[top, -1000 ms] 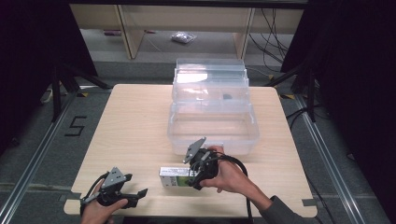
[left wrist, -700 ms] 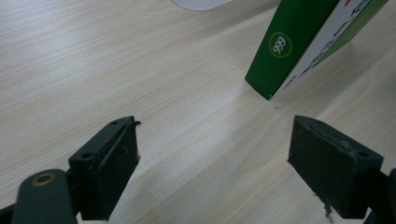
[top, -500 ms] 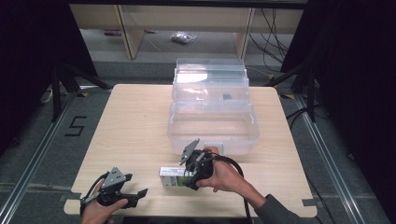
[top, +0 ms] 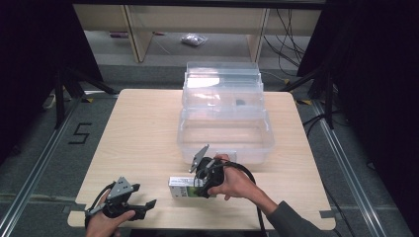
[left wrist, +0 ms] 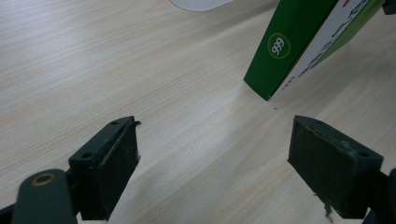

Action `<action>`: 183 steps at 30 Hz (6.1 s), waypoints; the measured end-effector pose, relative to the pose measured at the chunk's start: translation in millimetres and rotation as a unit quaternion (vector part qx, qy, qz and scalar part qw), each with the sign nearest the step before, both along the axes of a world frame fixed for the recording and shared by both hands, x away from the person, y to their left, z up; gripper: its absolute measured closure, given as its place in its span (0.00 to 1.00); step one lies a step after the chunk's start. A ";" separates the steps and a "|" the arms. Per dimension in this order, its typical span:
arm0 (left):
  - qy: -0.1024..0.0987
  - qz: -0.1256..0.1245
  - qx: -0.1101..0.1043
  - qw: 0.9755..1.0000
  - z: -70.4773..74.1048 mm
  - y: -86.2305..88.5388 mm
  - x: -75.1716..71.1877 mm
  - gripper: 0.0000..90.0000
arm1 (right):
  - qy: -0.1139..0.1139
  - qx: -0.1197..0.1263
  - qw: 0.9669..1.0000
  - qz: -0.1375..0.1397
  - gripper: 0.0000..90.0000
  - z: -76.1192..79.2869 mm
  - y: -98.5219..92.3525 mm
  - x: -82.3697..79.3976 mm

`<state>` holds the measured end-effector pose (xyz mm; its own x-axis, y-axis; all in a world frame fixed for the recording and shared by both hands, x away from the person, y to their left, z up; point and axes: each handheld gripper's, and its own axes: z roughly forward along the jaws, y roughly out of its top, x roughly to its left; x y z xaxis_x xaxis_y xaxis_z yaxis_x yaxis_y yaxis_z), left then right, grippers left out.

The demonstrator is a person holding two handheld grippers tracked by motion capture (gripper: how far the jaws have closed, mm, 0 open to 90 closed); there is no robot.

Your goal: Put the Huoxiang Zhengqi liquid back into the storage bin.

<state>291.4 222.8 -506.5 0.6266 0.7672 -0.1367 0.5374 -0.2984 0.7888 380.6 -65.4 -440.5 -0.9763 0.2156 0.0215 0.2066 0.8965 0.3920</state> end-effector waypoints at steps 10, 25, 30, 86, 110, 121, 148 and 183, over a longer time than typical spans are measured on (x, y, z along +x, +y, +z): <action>0.000 -0.001 0.001 1.000 0.0 -0.1 0.0 0.17 | -0.003 -0.013 0.999 0.034 0.67 -2.4 3.8 -2.3; -0.002 0.001 -0.004 1.000 0.4 -0.5 -0.4 0.17 | -0.027 -0.046 0.997 0.061 0.72 13.1 3.3 -7.8; -0.002 0.002 -0.001 1.000 0.5 -0.1 -0.3 0.17 | -0.026 -0.046 0.997 0.057 0.72 21.4 -1.6 -6.7; -0.003 0.001 0.001 1.000 0.1 1.2 0.1 0.17 | -0.046 -0.050 0.997 -0.042 0.72 150.8 -93.0 81.9; -0.001 0.005 -0.008 1.000 0.2 1.2 0.6 0.17 | -0.034 -0.068 0.995 -0.070 0.72 105.8 -124.2 140.8; -0.001 0.006 -0.011 1.000 -0.6 0.1 0.9 0.17 | -0.019 -0.070 0.995 -0.063 0.72 80.6 -129.1 141.9; -0.002 0.007 -0.012 1.000 -0.3 0.1 0.6 0.17 | 0.011 -0.093 0.994 -0.059 0.71 39.1 -134.0 149.9; -0.003 0.008 -0.014 1.000 0.5 -0.2 0.4 0.17 | -0.012 -0.029 0.998 -0.053 0.63 73.8 -143.4 135.6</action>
<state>291.8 222.5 -506.0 0.6153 0.7732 -0.1537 0.5370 -0.2684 0.7998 516.1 -208.8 -366.7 -0.9483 0.3170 -0.0178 0.2916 0.8917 0.3460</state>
